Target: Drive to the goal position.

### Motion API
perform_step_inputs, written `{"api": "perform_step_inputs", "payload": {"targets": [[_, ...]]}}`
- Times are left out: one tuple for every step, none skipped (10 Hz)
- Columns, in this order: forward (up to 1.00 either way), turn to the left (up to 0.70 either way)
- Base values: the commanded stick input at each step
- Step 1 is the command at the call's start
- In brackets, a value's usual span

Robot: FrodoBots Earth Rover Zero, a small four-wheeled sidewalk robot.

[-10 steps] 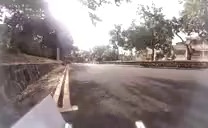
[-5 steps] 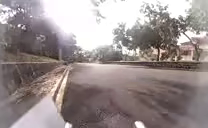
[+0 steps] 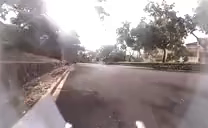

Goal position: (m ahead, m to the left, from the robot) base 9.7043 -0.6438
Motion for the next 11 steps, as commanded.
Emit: {"api": "perform_step_inputs", "payload": {"targets": [[1.00,0.00],[1.00,0.00],[1.00,0.00],[1.00,0.00],[1.00,0.00],[1.00,0.00],[1.00,0.00],[1.00,0.00],[1.00,-0.05],[1.00,-0.12],[1.00,-0.15]]}}
